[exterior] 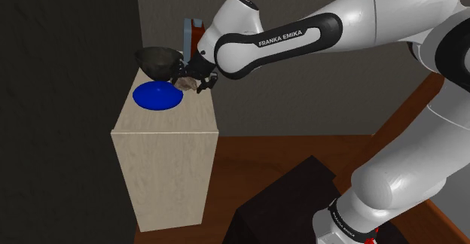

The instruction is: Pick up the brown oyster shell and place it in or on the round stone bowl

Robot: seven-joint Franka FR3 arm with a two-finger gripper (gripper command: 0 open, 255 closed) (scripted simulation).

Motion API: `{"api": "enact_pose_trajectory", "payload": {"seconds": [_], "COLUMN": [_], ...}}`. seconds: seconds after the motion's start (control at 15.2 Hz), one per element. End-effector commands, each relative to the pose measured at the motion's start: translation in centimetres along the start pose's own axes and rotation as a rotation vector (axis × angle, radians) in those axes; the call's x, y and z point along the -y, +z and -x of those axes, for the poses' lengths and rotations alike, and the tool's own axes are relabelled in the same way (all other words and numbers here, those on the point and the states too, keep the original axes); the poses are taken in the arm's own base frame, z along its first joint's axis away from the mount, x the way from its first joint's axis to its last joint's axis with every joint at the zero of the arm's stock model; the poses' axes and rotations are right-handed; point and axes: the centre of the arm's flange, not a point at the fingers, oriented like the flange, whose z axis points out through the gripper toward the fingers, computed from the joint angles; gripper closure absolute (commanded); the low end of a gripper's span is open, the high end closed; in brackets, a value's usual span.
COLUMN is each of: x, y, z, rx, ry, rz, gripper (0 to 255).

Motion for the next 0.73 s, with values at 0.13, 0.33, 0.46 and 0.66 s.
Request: {"api": "enact_pose_trajectory", "payload": {"seconds": [0.13, 0.33, 0.46, 0.66], "x": [0.0, 0.01, 0.01, 0.2], "y": [0.0, 0.0, 0.0, -0.46], "z": [0.0, -0.01, -0.01, -0.14], "rx": [0.0, 0.0, 0.0, 0.0], "ry": [0.0, 0.0, 0.0, 0.0], "rz": [0.0, 0.0, 0.0, 0.0], "gripper": [255, 255, 255, 255]}}
